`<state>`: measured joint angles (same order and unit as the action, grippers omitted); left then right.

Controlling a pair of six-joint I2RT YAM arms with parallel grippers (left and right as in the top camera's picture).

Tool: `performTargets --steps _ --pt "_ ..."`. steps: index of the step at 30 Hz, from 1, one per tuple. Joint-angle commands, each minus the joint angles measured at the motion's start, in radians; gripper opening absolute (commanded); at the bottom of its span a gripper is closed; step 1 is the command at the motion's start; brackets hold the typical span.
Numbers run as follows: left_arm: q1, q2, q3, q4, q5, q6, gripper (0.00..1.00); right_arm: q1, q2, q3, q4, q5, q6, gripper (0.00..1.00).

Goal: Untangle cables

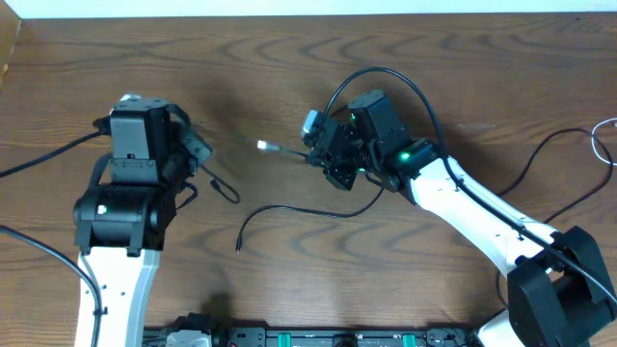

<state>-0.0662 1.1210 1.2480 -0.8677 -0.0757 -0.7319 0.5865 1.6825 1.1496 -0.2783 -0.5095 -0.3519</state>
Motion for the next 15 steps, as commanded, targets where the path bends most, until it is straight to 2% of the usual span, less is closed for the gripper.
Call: performTargets --steps 1,4,8,11,15 --pt "0.005 0.01 0.018 -0.023 -0.146 0.021 0.07 -0.005 0.006 -0.003 0.002 -0.043 -0.016 0.01" --pt "0.005 0.011 0.018 -0.023 -0.204 0.047 0.07 -0.005 0.006 -0.003 0.002 -0.043 -0.016 0.01" --pt "0.005 0.012 0.018 -0.052 -0.157 0.062 0.07 -0.005 0.006 -0.003 0.003 -0.022 -0.006 0.01" --pt "0.005 0.012 0.018 -0.08 0.024 0.082 0.07 -0.005 0.006 -0.003 0.014 0.06 0.044 0.01" --pt "0.002 0.012 0.018 -0.086 0.33 0.234 0.08 -0.005 0.006 -0.003 0.036 0.137 0.126 0.02"
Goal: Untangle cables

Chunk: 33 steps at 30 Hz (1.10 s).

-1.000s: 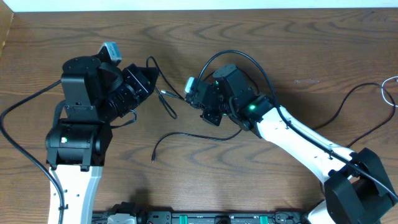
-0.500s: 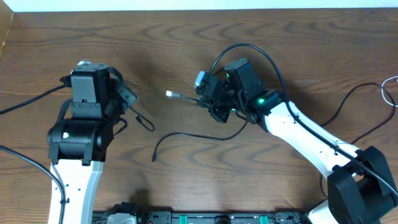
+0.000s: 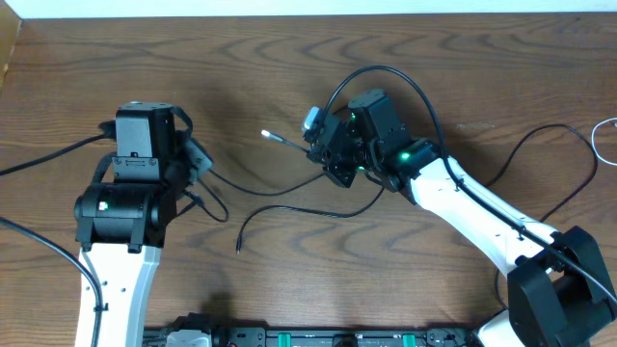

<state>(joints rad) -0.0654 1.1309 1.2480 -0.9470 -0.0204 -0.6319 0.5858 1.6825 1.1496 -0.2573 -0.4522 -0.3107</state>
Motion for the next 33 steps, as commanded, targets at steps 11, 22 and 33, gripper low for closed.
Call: performTargets --steps 11,22,33 --pt "0.001 0.002 0.018 -0.009 0.44 0.254 0.07 -0.006 0.006 -0.003 0.005 0.095 0.196 0.99" --pt "0.002 0.002 0.018 0.014 0.545 0.254 0.07 -0.021 0.006 -0.003 -0.109 0.024 0.25 0.99" --pt "0.002 0.002 0.018 0.138 0.818 0.254 0.07 -0.002 0.006 -0.003 -0.037 -0.367 0.032 0.99"
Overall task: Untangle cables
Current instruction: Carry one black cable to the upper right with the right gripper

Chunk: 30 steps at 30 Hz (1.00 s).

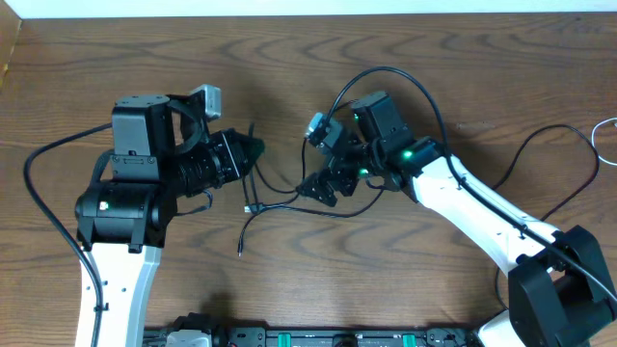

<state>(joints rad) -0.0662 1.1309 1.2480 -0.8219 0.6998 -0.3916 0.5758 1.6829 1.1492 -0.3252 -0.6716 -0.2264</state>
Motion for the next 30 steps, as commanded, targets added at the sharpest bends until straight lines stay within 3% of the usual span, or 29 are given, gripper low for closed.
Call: performTargets --steps 1,6,13,20,22,24,25,26,27,28,30 --pt "0.003 0.002 0.018 0.023 0.118 0.013 0.07 0.008 0.006 -0.003 0.055 -0.172 -0.034 0.99" --pt "0.004 0.0 0.019 0.149 0.266 -0.06 0.08 0.009 0.006 -0.003 0.158 -0.194 0.103 0.99" --pt "0.004 -0.003 0.019 0.238 0.359 -0.119 0.07 0.021 0.006 -0.003 0.23 -0.203 0.141 0.99" --pt "0.004 -0.003 0.019 0.295 0.421 -0.185 0.08 0.05 0.006 -0.007 0.232 -0.187 0.131 0.89" --pt "0.004 -0.003 0.019 0.341 0.457 -0.223 0.08 0.061 0.011 -0.008 0.232 -0.164 0.132 0.8" --pt "0.004 -0.003 0.019 0.379 0.48 -0.243 0.07 0.068 0.018 -0.008 0.232 -0.15 0.132 0.62" --pt "0.004 -0.004 0.019 0.389 0.483 -0.243 0.07 0.068 0.019 -0.008 0.232 -0.15 0.132 0.45" --pt "0.004 -0.005 0.019 0.39 0.482 -0.243 0.07 0.067 0.02 -0.008 0.229 -0.15 0.133 0.22" --pt "0.004 -0.004 0.019 0.39 0.482 -0.243 0.08 0.066 0.02 -0.008 0.227 -0.15 0.133 0.09" --pt "0.004 -0.004 0.018 0.39 0.482 -0.242 0.07 0.066 0.02 -0.008 0.225 -0.15 0.134 0.01" --pt "0.004 -0.004 0.018 0.39 0.475 -0.237 0.08 0.06 0.02 -0.008 0.226 -0.15 0.137 0.01"
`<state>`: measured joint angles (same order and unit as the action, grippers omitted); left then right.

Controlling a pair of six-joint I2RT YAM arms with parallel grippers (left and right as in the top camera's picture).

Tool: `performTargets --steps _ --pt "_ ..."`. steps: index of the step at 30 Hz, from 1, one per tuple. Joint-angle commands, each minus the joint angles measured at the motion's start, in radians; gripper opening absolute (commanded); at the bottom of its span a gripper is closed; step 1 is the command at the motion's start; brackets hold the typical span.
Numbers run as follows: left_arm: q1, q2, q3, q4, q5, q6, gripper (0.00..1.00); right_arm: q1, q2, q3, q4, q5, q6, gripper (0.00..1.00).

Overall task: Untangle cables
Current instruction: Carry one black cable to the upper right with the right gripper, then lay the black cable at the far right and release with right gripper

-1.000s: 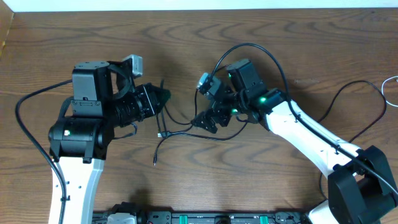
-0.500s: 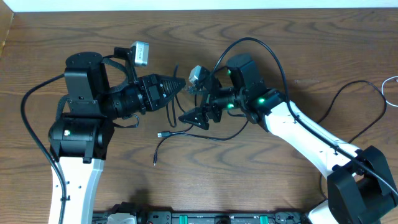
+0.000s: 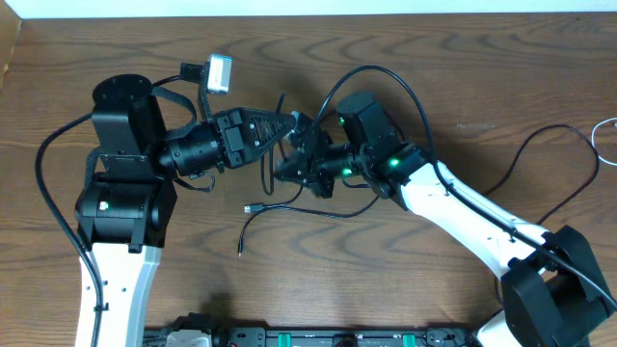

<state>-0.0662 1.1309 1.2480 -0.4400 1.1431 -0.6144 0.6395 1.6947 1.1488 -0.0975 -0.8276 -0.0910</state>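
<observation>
Thin black cables [image 3: 289, 210] lie tangled at the table's middle. One ends in a small silver plug [image 3: 251, 207], another in a black tip [image 3: 239, 251]. My left gripper [image 3: 291, 122] reaches right, its fingers tapered shut on a cable strand, a short piece of which sticks up [image 3: 281, 100]. Just below and right of it, my right gripper [image 3: 289, 170] points left and is shut on the cable that runs down to the silver plug. The two grippers almost touch. The dark fingers hide the grip points.
The right arm's own thick black lead [image 3: 386, 72] loops over its wrist. Another black lead [image 3: 540, 140] trails at the right edge, and the left arm's lead [image 3: 48, 154] curves at the left. A rack [image 3: 308, 337] runs along the front edge.
The left gripper has moved right and further back, from about the table's middle left to beside the right gripper. The right gripper has shifted a little left. The silver plug still lies on the table.
The right gripper first held the cable with the silver plug raised, while the left gripper sat by its own base holding a strand. Then the left arm swung right, and the plug lay on the table. Now both grippers meet over the tangle.
</observation>
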Motion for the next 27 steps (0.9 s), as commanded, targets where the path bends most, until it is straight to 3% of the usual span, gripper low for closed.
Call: performTargets --steps 1,4,9,10,12,19,27 --pt "0.004 -0.004 0.018 0.008 0.021 -0.006 0.08 -0.007 0.008 -0.008 -0.002 0.006 0.002 0.01" --pt "0.004 -0.003 0.018 -0.006 -0.05 0.073 0.09 -0.057 0.006 -0.008 -0.003 0.006 0.053 0.01" --pt "0.004 -0.003 0.018 -0.095 -0.209 0.126 0.63 -0.178 0.005 -0.008 -0.026 0.006 0.121 0.01" --pt "0.004 -0.003 0.018 -0.114 -0.235 0.134 0.71 -0.207 0.005 -0.008 -0.035 0.002 0.121 0.01" --pt "0.004 -0.003 0.018 -0.153 -0.281 0.136 0.79 -0.264 0.004 -0.007 -0.048 -0.009 0.122 0.01" --pt "0.004 -0.002 0.018 -0.225 -0.326 0.222 0.82 -0.557 0.003 -0.007 -0.033 -0.079 0.212 0.01" --pt "0.004 -0.001 0.018 -0.367 -0.432 0.304 0.83 -0.837 0.003 -0.007 -0.062 -0.118 0.217 0.01"
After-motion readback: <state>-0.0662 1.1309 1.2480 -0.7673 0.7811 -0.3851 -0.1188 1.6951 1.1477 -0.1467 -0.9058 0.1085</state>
